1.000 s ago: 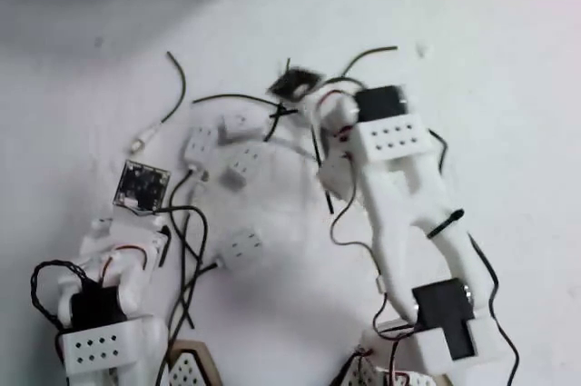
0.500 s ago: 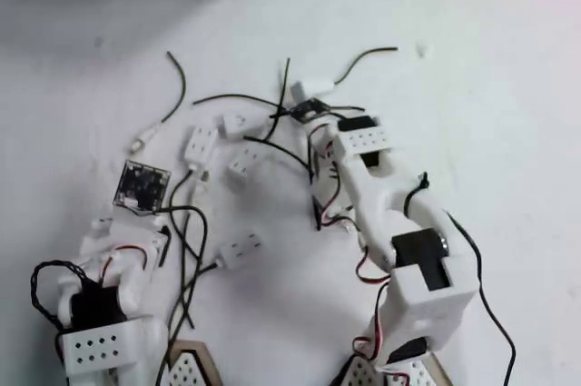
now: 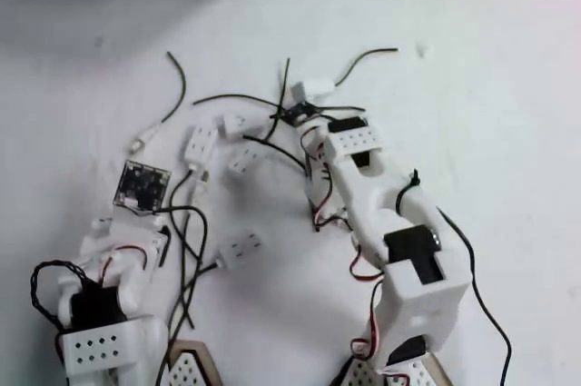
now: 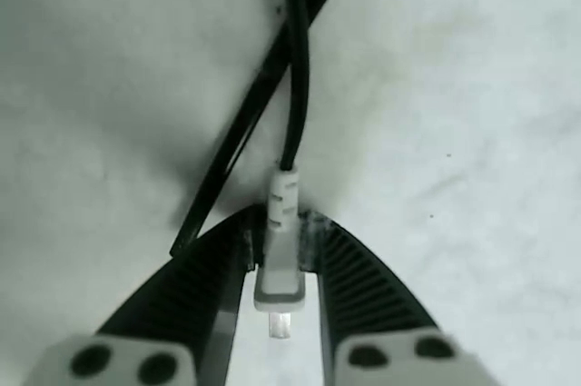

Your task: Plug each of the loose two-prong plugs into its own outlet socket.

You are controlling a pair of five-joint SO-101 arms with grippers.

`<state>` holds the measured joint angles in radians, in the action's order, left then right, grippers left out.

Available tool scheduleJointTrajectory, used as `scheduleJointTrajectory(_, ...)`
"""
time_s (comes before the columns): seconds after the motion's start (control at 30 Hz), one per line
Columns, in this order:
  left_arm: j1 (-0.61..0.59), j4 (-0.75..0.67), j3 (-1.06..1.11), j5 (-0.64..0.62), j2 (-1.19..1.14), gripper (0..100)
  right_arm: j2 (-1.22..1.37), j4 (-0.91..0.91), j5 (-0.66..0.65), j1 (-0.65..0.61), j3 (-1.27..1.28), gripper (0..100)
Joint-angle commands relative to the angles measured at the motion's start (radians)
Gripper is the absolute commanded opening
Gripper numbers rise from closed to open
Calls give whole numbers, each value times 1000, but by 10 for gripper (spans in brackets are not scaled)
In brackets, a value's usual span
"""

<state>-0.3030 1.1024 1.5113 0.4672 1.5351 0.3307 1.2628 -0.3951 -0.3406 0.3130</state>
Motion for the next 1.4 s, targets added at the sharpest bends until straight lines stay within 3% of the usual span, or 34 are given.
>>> scheduleJointTrajectory(0.0,-8,-3,-17,0,13,211,-1,133,2,-50,-48,78)
scheduleJointTrajectory(0.63,-7,0,-15,2,13,211,-28,262,-2,-74,-110,15)
scheduleJointTrajectory(0.83,-7,0,-15,2,13,211,-239,397,11,-162,-103,18)
scheduleJointTrajectory(1.0,-7,-2,-15,2,13,211,-464,406,121,-188,-80,18)
scheduleJointTrajectory(1.13,-8,-3,-17,2,13,211,-621,337,235,-245,29,18)
scheduleJointTrajectory(1.37,-8,-3,-18,2,13,211,-944,30,331,-360,382,18)
